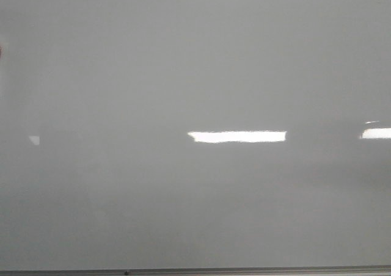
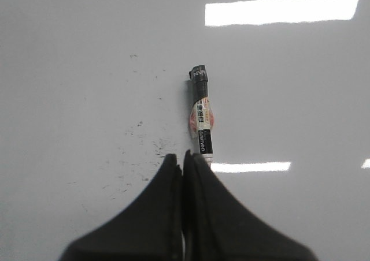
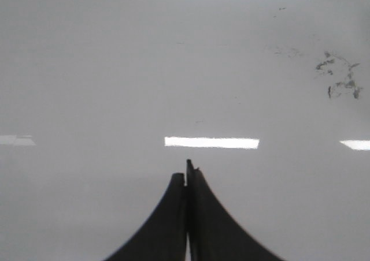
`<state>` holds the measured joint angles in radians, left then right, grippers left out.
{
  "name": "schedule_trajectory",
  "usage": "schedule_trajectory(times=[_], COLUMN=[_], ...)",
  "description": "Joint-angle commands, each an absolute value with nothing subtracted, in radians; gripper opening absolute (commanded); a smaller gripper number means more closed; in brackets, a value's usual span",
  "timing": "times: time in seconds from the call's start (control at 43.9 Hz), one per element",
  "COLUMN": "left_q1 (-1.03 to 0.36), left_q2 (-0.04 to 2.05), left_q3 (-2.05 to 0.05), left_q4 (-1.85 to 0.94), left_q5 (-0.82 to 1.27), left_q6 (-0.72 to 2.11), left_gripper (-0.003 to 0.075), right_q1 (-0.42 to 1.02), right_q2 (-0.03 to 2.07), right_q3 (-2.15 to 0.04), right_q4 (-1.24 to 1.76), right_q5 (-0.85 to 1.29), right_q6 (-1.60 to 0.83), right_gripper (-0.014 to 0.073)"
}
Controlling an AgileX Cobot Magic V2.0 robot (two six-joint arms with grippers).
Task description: Write number 7 on whiteboard
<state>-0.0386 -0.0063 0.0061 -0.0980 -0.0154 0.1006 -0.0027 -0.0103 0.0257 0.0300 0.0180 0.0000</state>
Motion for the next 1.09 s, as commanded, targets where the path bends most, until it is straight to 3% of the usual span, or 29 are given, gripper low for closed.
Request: schedule_trajectory(times=[0.0,0.752,0.888,1.071], left_q1=[-0.043,-0.043,-0.043,-0.043], left_q2=[-0.018,-0.018,-0.018,0.002], left_q3=[0.021,0.014,-0.068,-0.272], left_q4=[-0.104,-0.104,-0.108,-0.108], left_q5=[-0.099,-0.151,-0.128,0.025], left_q6=[0.094,0.094,0.094,0.094], left_gripper=[-0.0020,-0.0020,-0.0020,-0.0020], right_q1=[-0.006,-0.006,-0.006,-0.006], right_q2=[-0.028,-0.028,-0.028,-0.003], right_q3=[0.025,0.017,-0.046,-0.234], right_q4=[0.020,0.020,0.020,0.020], right_q5=[-0.064,-0.095,-0.075,0.111], right_q6=[0.000,0.000,0.000,0.000], right_gripper=[-0.0068,-0.0069,-0.0069,-0.0069])
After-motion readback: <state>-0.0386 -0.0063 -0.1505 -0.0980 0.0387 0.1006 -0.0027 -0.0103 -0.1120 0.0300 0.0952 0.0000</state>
